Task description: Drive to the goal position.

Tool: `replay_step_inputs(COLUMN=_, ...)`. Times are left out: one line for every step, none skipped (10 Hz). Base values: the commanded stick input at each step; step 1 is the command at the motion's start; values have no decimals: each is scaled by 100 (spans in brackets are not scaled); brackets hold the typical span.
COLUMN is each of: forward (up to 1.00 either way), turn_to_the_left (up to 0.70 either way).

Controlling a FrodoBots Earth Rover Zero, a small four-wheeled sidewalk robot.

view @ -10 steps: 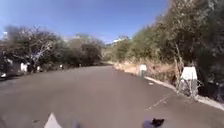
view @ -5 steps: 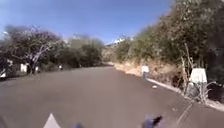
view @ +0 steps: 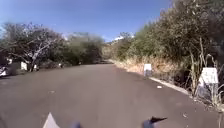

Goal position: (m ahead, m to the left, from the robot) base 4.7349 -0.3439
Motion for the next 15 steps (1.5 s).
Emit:
replay_step_inputs(forward=50, turn_to_the_left=0)
replay_step_inputs(forward=50, turn_to_the_left=0)
replay_step_inputs(forward=50, turn_to_the_left=0)
replay_step_inputs(forward=50, turn_to_the_left=0)
replay_step_inputs(forward=50, turn_to_the_left=0)
replay_step_inputs(forward=50, turn_to_the_left=0)
replay_step_inputs(forward=50, turn_to_the_left=0)
replay_step_inputs(forward=50, turn_to_the_left=0)
replay_step_inputs(forward=50, turn_to_the_left=0)
replay_step_inputs(forward=50, turn_to_the_left=0)
replay_step_inputs(forward=50, turn_to_the_left=0)
replay_step_inputs(forward=50, turn_to_the_left=0)
replay_step_inputs(forward=50, turn_to_the_left=0)
replay_step_inputs(forward=50, turn_to_the_left=0)
replay_step_inputs(forward=50, turn_to_the_left=0)
